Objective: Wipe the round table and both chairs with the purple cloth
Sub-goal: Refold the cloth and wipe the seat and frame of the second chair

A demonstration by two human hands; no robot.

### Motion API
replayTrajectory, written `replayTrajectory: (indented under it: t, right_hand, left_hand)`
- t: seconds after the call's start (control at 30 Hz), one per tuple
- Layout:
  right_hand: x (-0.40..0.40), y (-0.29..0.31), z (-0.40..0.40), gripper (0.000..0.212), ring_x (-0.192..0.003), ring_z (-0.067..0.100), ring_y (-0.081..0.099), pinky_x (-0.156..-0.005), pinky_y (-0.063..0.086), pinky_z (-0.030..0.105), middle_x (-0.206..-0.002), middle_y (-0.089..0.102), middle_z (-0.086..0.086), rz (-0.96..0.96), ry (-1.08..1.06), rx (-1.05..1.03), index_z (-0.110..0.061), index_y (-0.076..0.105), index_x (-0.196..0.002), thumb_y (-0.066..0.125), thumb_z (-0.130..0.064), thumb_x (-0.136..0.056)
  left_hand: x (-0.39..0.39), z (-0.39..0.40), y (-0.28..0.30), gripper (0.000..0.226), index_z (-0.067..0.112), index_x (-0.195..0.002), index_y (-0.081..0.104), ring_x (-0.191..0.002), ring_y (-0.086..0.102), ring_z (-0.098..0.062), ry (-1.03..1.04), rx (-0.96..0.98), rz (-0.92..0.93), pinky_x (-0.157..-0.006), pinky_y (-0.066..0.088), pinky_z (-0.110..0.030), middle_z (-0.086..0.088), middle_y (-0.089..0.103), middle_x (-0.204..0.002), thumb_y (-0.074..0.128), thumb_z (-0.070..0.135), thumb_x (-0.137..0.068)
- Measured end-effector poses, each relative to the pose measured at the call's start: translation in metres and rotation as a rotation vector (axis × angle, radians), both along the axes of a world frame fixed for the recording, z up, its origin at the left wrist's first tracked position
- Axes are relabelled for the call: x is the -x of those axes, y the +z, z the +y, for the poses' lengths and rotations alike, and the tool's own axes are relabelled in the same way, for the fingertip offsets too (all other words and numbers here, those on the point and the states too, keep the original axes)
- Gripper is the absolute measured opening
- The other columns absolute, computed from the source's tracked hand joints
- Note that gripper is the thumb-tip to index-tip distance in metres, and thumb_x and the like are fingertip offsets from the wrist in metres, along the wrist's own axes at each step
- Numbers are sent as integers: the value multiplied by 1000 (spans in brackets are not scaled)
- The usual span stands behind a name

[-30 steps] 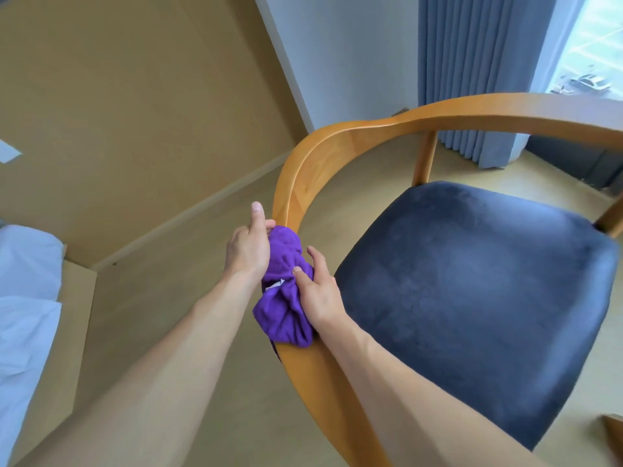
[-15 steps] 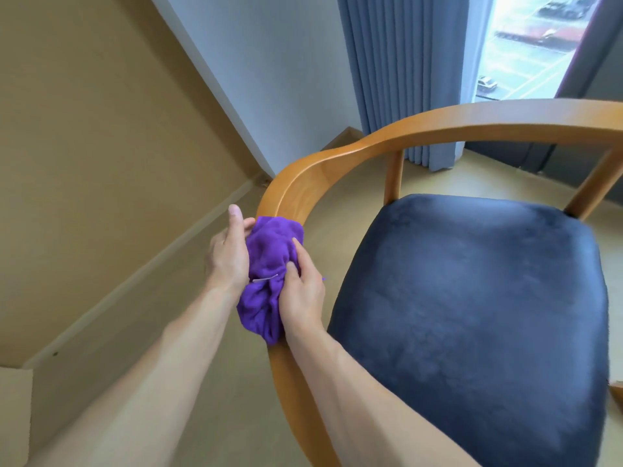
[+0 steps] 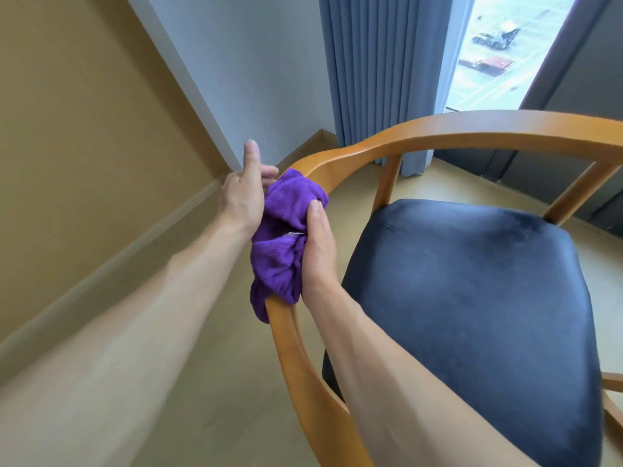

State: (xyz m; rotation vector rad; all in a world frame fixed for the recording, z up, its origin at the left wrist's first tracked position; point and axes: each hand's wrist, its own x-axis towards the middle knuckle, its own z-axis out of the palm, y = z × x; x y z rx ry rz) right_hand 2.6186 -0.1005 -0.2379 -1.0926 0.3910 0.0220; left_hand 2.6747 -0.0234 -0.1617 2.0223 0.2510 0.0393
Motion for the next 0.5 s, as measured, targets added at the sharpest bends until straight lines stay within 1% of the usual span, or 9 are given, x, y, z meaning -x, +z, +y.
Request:
replayTrajectory:
  t: [0.07, 0.1, 0.2, 0.23, 0.3, 0.33, 0.4, 0.43, 0.5]
  right_hand:
    - [-15, -4, 0, 89, -133, 18, 52, -113, 39, 48, -143, 56, -5, 9, -15, -23, -30, 48, -145, 43, -83, -74]
    - [-23, -6, -1, 90, -135, 17, 49, -115, 36, 48, -146, 53, -6, 19, -23, -20, -33, 45, -147, 40, -86, -73]
    - [-50, -10, -4, 90, -143, 13, 38, -120, 28, 44, -154, 43, -11, 44, -87, -2, -41, 34, -151, 32, -86, -73]
    - [-60, -11, -6, 90, -144, 12, 36, -121, 27, 44, -156, 40, -12, 55, -118, 5, -40, 32, -152, 31, -84, -74]
    - [-78, -13, -13, 89, -145, 12, 35, -121, 26, 43, -156, 38, -13, 94, -165, -5, -41, 29, -153, 30, -81, -74]
    - [-84, -15, -16, 84, -143, 12, 37, -121, 27, 44, -155, 40, -13, 104, -187, -15, -43, 30, -152, 30, -79, -76]
    - [-89, -16, -20, 69, -140, 13, 43, -119, 30, 44, -151, 45, -13, 81, -229, -9, -47, 31, -150, 30, -70, -85]
    - [-88, -15, -20, 63, -138, 13, 45, -119, 31, 44, -150, 47, -13, 68, -236, 1, -47, 32, -150, 30, -66, -89]
    - [-77, -7, -17, 58, -134, 11, 49, -117, 33, 44, -144, 53, -16, 52, -213, 13, -48, 34, -148, 31, -62, -91]
  left_hand:
    - [-12, 5, 1, 76, 21, -91, 76, -91, 72, -20, 4, 28, 41, -97, 54, -44, -3, 77, -93, 21, 74, -89]
    - [-18, 8, 0, 79, 22, -87, 77, -88, 73, -20, -2, 20, 53, -95, 55, -44, -3, 77, -88, 21, 77, -85]
    - [-38, 10, 3, 83, 31, -65, 79, -78, 70, -19, -29, -57, 72, -91, 55, -40, 6, 75, -69, 17, 86, -72]
    - [-46, 9, 4, 82, 34, -60, 77, -76, 68, -19, -48, -86, 79, -91, 54, -40, 8, 73, -65, 15, 86, -72]
    - [-61, 6, 2, 83, 31, -56, 75, -75, 65, -21, -102, -135, 92, -92, 54, -43, 7, 71, -61, 14, 84, -75]
    - [-68, 3, 2, 83, 28, -56, 73, -77, 65, -23, -129, -158, 96, -92, 53, -46, 5, 70, -63, 14, 83, -75]
    - [-81, -8, 2, 82, 24, -61, 72, -85, 66, -25, -183, -189, 89, -96, 51, -48, 2, 71, -74, 16, 82, -78]
    - [-86, -14, 1, 80, 24, -68, 73, -90, 66, -24, -214, -195, 92, -98, 50, -47, 3, 72, -81, 17, 80, -82]
    - [-95, -25, 0, 73, 27, -87, 75, -99, 66, -20, -290, -179, 130, -103, 47, -45, 4, 72, -95, 19, 74, -91]
